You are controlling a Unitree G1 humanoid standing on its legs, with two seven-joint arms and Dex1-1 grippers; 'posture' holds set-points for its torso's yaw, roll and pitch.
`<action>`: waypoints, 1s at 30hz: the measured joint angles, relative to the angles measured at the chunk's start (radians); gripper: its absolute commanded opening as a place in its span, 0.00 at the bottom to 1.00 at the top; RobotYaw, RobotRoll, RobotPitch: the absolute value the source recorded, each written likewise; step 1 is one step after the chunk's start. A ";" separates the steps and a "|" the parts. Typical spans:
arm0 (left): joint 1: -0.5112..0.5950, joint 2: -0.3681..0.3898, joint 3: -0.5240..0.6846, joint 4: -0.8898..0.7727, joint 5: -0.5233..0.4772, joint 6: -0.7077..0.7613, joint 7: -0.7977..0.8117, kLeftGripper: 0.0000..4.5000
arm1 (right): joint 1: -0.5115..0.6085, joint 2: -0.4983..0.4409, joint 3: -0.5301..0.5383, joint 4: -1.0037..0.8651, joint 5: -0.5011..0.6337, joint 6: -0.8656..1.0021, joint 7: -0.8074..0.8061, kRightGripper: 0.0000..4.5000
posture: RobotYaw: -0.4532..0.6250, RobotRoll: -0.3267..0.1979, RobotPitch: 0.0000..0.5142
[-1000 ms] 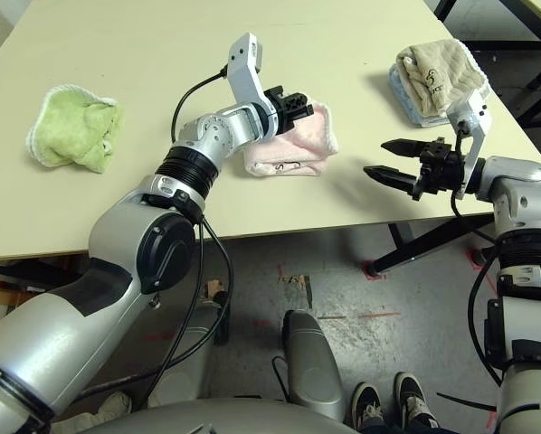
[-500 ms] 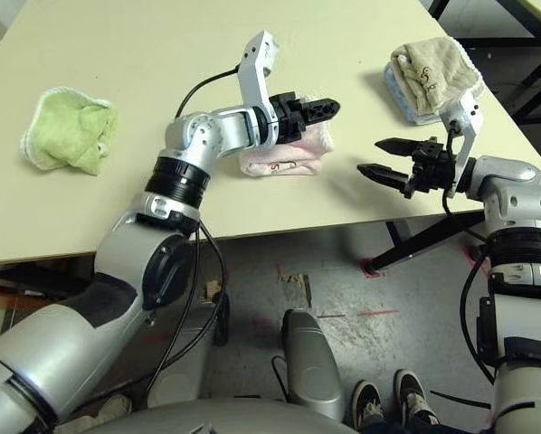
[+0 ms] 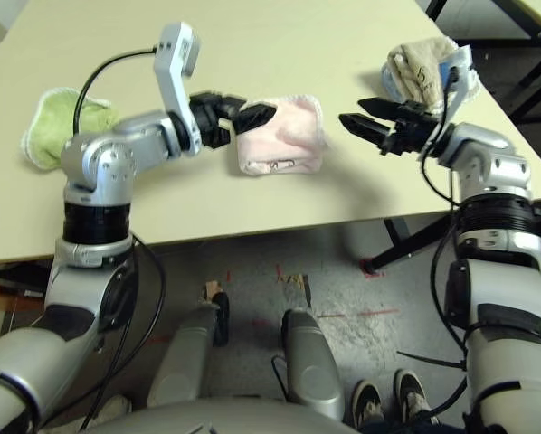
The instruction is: Fold the towel and set it aside.
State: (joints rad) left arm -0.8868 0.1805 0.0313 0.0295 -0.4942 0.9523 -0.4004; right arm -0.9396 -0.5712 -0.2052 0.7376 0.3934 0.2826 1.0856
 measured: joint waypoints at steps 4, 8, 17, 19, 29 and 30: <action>0.003 -0.005 -0.020 0.038 0.028 -0.071 -0.016 0.10 | -0.043 0.055 0.002 0.017 -0.007 -0.033 -0.032 0.18 | 0.45 0.62 0.36; 0.003 -0.019 -0.062 0.085 0.057 -0.125 -0.043 0.00 | -0.080 0.102 0.027 0.023 -0.023 -0.062 -0.034 0.01 | 0.46 0.62 0.36; 0.002 -0.023 -0.173 0.268 0.175 -0.215 -0.095 0.00 | -0.092 0.145 0.175 0.178 -0.187 -0.112 -0.040 0.01 | 0.46 0.62 0.37; 0.002 -0.023 -0.196 0.294 0.202 -0.218 -0.097 0.00 | -0.086 0.139 0.211 0.226 -0.236 -0.129 -0.052 0.01 | 0.47 0.62 0.38; 0.034 -0.018 -0.206 0.268 0.233 -0.202 -0.109 0.00 | -0.079 0.130 0.203 0.335 -0.269 -0.249 -0.082 0.01 | 0.47 0.62 0.40; 0.037 -0.019 -0.200 0.252 0.227 -0.190 -0.109 0.00 | -0.079 0.130 0.190 0.338 -0.260 -0.250 -0.074 0.01 | 0.46 0.62 0.40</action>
State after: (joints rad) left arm -0.8503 0.1619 -0.1682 0.2816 -0.2670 0.7620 -0.5093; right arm -1.0189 -0.4414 -0.0151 1.0753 0.1337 0.0328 1.0113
